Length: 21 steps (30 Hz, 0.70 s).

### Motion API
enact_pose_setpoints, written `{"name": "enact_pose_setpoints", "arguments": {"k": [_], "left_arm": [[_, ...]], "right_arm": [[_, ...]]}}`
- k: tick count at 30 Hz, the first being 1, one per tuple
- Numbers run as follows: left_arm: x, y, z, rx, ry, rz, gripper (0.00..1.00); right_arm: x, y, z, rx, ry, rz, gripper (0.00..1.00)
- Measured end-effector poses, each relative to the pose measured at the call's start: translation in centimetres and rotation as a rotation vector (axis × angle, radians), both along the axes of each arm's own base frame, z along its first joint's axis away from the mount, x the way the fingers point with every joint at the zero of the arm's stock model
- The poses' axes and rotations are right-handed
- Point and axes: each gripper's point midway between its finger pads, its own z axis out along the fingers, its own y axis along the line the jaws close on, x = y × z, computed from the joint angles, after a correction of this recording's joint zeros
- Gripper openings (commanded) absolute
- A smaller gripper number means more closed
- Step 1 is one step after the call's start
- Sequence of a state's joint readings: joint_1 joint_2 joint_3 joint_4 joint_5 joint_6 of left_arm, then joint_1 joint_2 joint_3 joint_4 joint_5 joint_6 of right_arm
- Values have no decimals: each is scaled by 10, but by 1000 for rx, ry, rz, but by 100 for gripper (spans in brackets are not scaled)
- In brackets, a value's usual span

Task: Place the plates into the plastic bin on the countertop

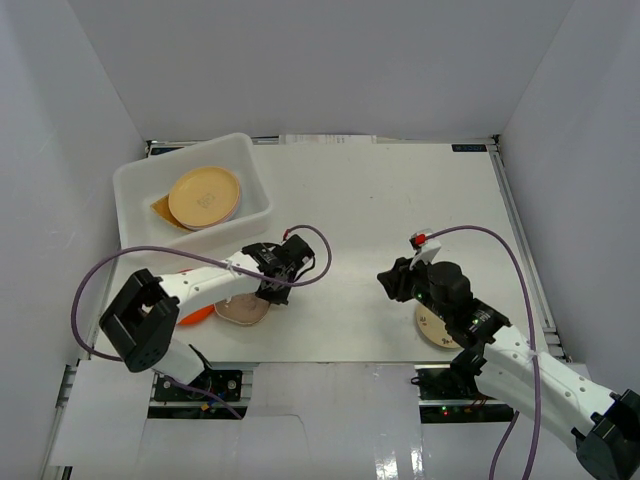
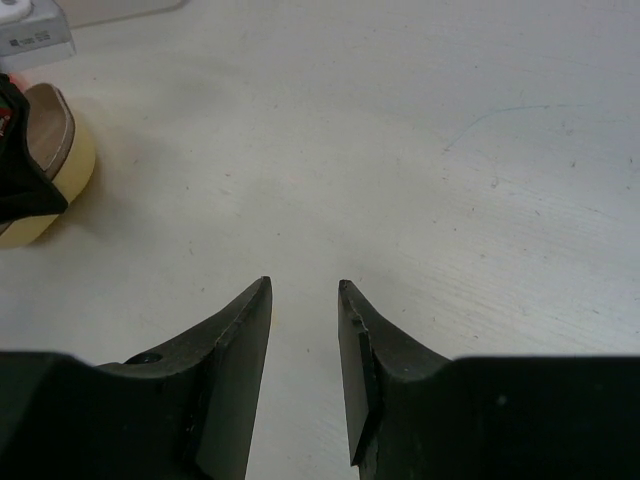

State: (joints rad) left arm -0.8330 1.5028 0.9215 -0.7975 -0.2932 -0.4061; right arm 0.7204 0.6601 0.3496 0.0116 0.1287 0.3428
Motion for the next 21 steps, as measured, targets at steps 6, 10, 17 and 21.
{"name": "enact_pose_setpoints", "arguments": {"k": [6,10,17,21], "left_arm": [[21,-44,71,-209,-106,-28,0],[67,-67,181,-367,-337,5,0],[182,1,314,-427,-678,260,0],[250,60,264,-285,-626,423,0]], "right_arm": [[1,1,0,-4,-4,4,39],[0,2,0,-2,-1,13,40],[-3,6,4,13,-7,38,40],[-6,9,6,24,-11,60,40]]}}
